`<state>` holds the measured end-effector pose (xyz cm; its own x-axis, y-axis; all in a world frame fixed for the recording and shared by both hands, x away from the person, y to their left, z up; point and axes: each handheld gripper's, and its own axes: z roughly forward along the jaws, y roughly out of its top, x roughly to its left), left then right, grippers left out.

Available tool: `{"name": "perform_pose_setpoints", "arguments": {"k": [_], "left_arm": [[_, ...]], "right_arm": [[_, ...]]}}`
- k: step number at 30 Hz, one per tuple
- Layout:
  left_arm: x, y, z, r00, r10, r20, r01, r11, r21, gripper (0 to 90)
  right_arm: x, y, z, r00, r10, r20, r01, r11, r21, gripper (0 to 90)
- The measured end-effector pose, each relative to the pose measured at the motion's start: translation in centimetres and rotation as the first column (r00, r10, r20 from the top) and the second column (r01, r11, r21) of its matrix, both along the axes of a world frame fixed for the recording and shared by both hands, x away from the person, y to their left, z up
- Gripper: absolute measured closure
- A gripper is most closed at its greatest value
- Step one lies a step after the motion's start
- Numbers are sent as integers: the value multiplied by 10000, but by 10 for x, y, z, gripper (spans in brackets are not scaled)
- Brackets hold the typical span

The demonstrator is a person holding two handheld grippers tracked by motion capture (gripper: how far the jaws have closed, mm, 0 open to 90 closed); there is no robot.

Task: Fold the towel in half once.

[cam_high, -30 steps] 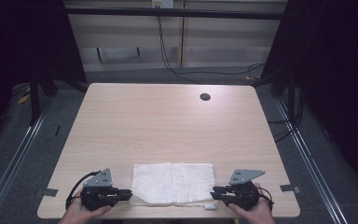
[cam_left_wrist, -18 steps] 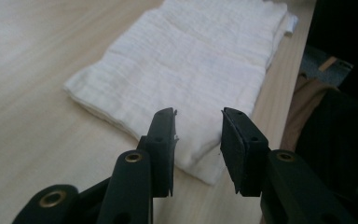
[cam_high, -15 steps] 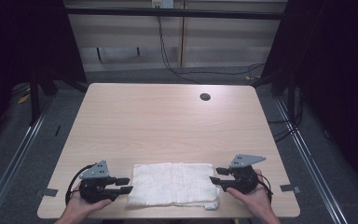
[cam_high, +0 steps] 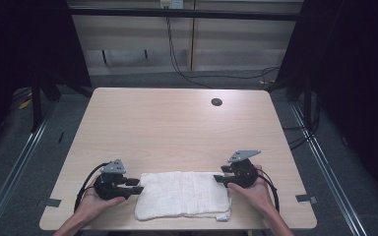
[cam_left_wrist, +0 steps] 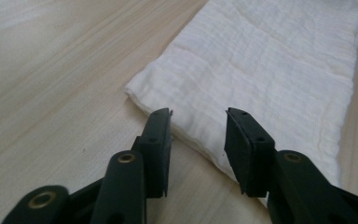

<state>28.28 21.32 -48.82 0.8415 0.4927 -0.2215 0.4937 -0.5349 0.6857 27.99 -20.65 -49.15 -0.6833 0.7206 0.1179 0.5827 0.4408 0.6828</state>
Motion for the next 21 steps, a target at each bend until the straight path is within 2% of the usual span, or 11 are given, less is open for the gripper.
{"name": "perform_pose_setpoints", "arguments": {"k": [2, 5, 7, 9, 10, 11, 13, 16, 17, 19, 21], "left_arm": [[-1, -1, 0, 10000, 53, 81, -54, 9999, 102, 553], [0, -3, -2, 9999, 144, 56, -144, 9999, 23, 527], [-1, -6, -3, 10000, 61, -40, -60, 9999, 151, 521], [-1, -8, -5, 10000, 32, -17, -31, 9994, 344, 524], [-1, -9, -6, 10000, -4, -56, 6, 9992, 410, 524], [-2, -10, -6, 10000, 48, -15, -47, 9994, 348, 534], [-2, -12, -6, 10000, 53, 36, -54, 9992, 402, 536], [-2, -16, -5, 10000, -75, 51, 72, 9986, 523, 622], [-2, -18, -6, 9996, -261, 94, 255, 9980, 577, 691], [-2, -24, -6, 9994, -310, 160, 301, 9981, 535, 823], [-1, -25, -6, 9994, -302, 139, 293, 9979, 574, 846]], "right_arm": [[0, 2, -2, 10000, 49, -2, -49, 9998, -172, 511], [0, 4, -4, 10000, 34, 69, -31, 9991, -420, 505], [1, 4, -5, 10000, 34, 11, -33, 9988, -485, 512], [-1, 6, -5, 9999, 100, 79, -95, 9984, -556, 588], [-1, 6, -5, 9999, 100, 79, -95, 9984, -556, 588], [-2, 7, -5, 9997, 237, 94, -232, 9986, -485, 674], [-3, 7, -5, 9996, 280, 106, -275, 9984, -504, 685], [-5, 6, -3, 9995, 318, 39, -316, 9984, -458, 797], [-6, 6, -3, 9995, 318, 36, -316, 9985, -442, 823], [-6, 2, -2, 9994, 343, -22, -343, 9984, -455, 852], [-6, -1, -2, 9997, 234, -124, -239, 9989, -412, 854]]}}
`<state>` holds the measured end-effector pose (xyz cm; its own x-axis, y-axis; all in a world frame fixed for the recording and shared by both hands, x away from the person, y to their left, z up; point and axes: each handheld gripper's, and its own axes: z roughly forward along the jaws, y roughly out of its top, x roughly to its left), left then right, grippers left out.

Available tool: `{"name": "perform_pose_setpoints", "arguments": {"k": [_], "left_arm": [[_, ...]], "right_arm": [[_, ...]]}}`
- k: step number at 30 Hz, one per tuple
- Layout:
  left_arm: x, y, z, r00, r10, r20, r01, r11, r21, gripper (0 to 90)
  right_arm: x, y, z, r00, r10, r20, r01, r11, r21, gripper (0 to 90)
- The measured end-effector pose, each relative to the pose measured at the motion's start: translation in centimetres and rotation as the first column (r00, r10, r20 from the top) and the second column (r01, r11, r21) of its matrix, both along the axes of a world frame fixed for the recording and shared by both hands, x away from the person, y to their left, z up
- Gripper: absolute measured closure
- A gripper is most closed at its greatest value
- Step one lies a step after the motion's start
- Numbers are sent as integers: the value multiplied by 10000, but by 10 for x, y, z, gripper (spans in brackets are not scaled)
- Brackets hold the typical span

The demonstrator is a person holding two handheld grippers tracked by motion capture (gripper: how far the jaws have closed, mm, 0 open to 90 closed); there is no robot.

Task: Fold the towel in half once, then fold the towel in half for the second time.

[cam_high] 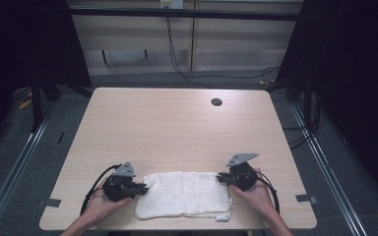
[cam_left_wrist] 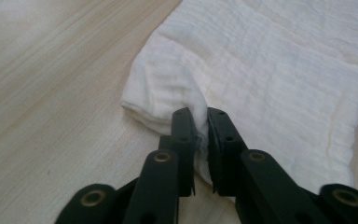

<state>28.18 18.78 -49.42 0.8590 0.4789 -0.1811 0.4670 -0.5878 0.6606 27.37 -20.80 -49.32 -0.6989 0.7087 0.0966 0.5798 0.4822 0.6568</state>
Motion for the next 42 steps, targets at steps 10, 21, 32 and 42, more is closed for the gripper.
{"name": "perform_pose_setpoints", "arguments": {"k": [10, 21, 32, 42], "left_arm": [[4, -27, -1, 9983, -144, -569, 124, 9993, -365, 847], [10, -23, 6, 9988, -251, -417, 205, 9939, -1080, 644], [23, 6, 8, 9973, 735, -80, -739, 9867, -1445, 529], [27, 3, 6, 9971, 754, -81, -758, 9882, -1329, 437]], "right_arm": [[2, -23, 3, 9989, -462, 67, 462, 9989, -7, 856], [-1, -45, 7, 9919, -1223, 329, 1224, 9925, -7, 643], [-25, -16, 29, 9961, -496, 734, 443, 9964, 725, 543], [-42, 40, 34, 9938, 998, 494, -1048, 9882, 1113, 539]]}}
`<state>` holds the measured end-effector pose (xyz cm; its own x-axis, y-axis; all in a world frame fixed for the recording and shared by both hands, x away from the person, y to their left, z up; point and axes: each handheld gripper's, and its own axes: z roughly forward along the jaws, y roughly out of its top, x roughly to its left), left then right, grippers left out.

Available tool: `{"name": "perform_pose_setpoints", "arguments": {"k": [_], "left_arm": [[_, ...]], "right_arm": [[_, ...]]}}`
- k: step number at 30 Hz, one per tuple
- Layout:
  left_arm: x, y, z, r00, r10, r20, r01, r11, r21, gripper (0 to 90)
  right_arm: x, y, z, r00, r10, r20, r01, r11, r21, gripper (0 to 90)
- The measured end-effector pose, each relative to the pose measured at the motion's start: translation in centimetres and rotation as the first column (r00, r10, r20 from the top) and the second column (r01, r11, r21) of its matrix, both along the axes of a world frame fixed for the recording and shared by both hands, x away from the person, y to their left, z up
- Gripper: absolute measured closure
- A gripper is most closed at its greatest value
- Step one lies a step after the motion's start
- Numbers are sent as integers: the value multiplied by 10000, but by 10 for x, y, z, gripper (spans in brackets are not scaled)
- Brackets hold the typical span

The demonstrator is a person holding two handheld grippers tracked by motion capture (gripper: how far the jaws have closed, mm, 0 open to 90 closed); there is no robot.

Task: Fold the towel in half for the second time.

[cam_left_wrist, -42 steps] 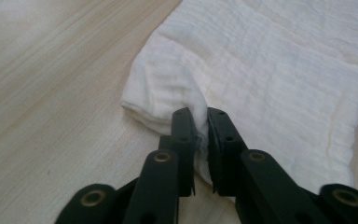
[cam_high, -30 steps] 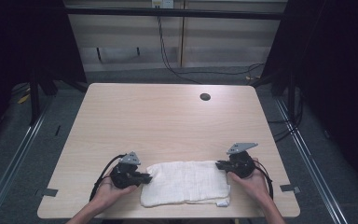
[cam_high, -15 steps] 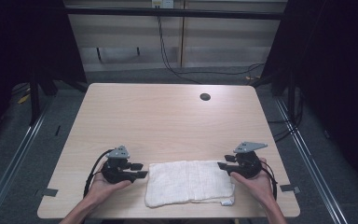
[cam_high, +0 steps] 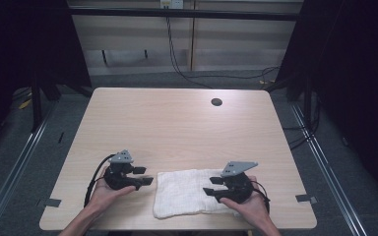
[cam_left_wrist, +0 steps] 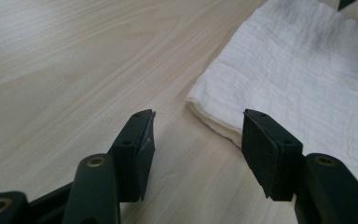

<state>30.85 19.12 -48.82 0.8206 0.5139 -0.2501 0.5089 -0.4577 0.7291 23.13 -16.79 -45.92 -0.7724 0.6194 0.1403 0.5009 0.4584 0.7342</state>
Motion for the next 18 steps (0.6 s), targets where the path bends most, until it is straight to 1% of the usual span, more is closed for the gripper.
{"name": "perform_pose_setpoints", "arguments": {"k": [2, 3, 4, 5, 6, 7, 8, 9, 11, 14, 15, 16, 18], "left_arm": [[1, -1, -1, 10000, 3, 3, -3, 9999, 151, 428], [1, -1, -2, 10000, 38, 26, -38, 9999, 152, 426], [2, -1, -1, 10000, 41, -17, -41, 10000, 80, 419], [2, -1, -1, 10000, 54, -28, -54, 10000, 34, 419], [2, -1, 0, 10000, 82, -24, -82, 10000, 11, 416], [2, -1, 0, 10000, 65, -21, -65, 10000, -21, 416], [2, -1, 1, 10000, 90, 14, -90, 10000, -26, 416], [2, -1, 2, 9999, 144, 80, -144, 9999, 22, 416], [2, 0, 4, 9996, 241, 173, -242, 9997, 16, 431], [2, 3, 6, 9989, 419, 203, -418, 9991, -42, 444], [2, 4, 6, 9988, 436, 238, -435, 9990, -28, 432], [2, 4, 6, 9985, 474, 271, -473, 9989, -44, 432], [3, 5, 6, 9983, 510, 269, -508, 9987, -68, 421]], "right_arm": [[-2, 11, -1, 9996, 277, -28, -277, 9996, -45, 507], [-3, 17, -2, 9991, 415, -63, -416, 9991, -81, 510], [-4, 27, -3, 9976, 685, -104, -686, 9976, -22, 510], [-4, 27, -3, 9976, 685, -104, -686, 9976, -22, 510], [-5, 32, -3, 9969, 774, -119, -774, 9970, -35, 507], [-6, 36, -4, 9955, 925, -192, -925, 9957, 16, 495], [-7, 45, -5, 9923, 1189, -356, -1183, 9928, 176, 494], [-7, 45, -5, 9923, 1189, -356, -1183, 9928, 176, 494], [-7, 55, -5, 9882, 1490, -349, -1490, 9888, 37, 495], [-8, 69, -5, 9852, 1678, -356, -1673, 9858, 167, 494], [-9, 80, -5, 9807, 1915, -397, -1912, 9815, 112, 495], [-9, 80, -5, 9807, 1915, -397, -1912, 9815, 112, 495], [-9, 90, -4, 9761, 2134, -416, -2134, 9769, 56, 508]]}}
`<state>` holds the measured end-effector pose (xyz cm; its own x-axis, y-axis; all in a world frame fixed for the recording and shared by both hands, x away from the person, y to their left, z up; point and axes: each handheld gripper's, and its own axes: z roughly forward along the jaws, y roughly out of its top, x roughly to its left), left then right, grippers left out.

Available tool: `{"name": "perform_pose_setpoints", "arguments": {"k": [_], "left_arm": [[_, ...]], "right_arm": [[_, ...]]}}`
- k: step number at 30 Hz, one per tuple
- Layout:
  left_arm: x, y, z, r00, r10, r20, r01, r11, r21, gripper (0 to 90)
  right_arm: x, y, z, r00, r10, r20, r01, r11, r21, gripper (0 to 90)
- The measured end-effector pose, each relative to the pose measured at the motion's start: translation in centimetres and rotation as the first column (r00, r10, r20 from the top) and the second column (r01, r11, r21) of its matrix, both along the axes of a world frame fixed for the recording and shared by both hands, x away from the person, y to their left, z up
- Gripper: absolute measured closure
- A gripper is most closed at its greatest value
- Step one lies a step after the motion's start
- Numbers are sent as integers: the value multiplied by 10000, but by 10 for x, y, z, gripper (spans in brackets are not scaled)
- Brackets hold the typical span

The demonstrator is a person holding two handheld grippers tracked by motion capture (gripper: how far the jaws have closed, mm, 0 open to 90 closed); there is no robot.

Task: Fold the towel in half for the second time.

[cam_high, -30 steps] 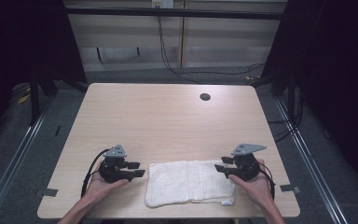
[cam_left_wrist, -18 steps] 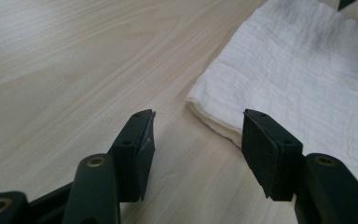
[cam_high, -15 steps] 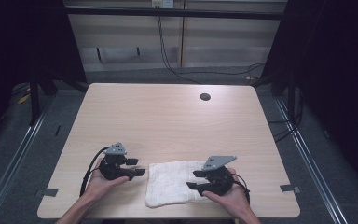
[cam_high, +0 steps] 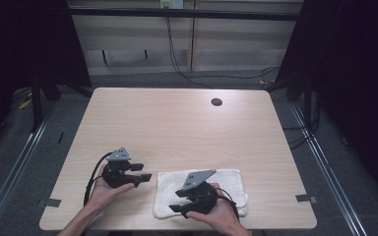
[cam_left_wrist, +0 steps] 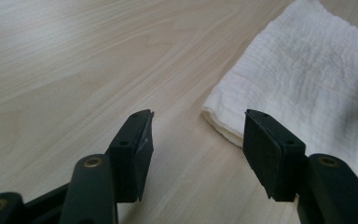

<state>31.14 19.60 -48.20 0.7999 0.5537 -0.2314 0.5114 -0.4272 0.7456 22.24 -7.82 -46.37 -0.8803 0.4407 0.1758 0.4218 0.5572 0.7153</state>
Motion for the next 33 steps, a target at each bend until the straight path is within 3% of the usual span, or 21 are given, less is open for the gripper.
{"name": "perform_pose_setpoints", "arguments": {"k": [3, 4, 5, 9, 12, 15, 20, 23, 25, 29, 33], "left_arm": [[0, 1, 0, 10000, -28, -37, 28, 10000, -30, 404], [0, 0, 0, 10000, -34, -38, 34, 10000, -26, 401], [0, 1, 0, 10000, -71, -40, 71, 10000, -21, 399], [0, -1, -1, 10000, -90, -21, 90, 9999, 66, 391], [0, -2, -1, 9999, -86, -92, 87, 9999, 131, 393], [-1, -3, -1, 9998, -181, -101, 182, 9997, 158, 394], [-1, -4, -2, 9996, -254, -117, 257, 9994, 248, 393], [-1, -4, -2, 9996, -135, -267, 135, 9999, -9, 393], [1, -7, 1, 9978, -8, -663, -22, 9990, -447, 393], [3, -21, 18, 9987, -502, 76, 501, 9987, 40, 393], [18, -30, 20, 9983, -578, -65, 578, 9982, 138, 400]], "right_arm": [[2, 14, -1, 9993, 364, -48, -364, 9993, -70, 556], [3, 20, -3, 9977, 674, -100, -675, 9977, -68, 632], [4, 24, -4, 9957, 920, -38, -921, 9956, -190, 652], [4, 42, -15, 9889, 1469, -217, -1481, 9864, -706, 642], [4, 49, -22, 9880, 1523, -242, -1536, 9858, -674, 621], [3, 54, -26, 9878, 1557, -17, -1551, 9827, -1016, 549], [1, 57, -31, 9885, 1459, 406, -1412, 9848, -1007, 506], [-6, 60, -32, 9809, 1582, 1130, -1424, 9804, -1365, 510], [-6, 58, -33, 9830, 1450, 1129, -1313, 9839, -1210, 546], [2, 54, -32, 9839, 1304, 1222, -1156, 9858, -1214, 747], [5, 55, -30, 9854, 1323, 1069, -1172, 9836, -1369, 809]]}}
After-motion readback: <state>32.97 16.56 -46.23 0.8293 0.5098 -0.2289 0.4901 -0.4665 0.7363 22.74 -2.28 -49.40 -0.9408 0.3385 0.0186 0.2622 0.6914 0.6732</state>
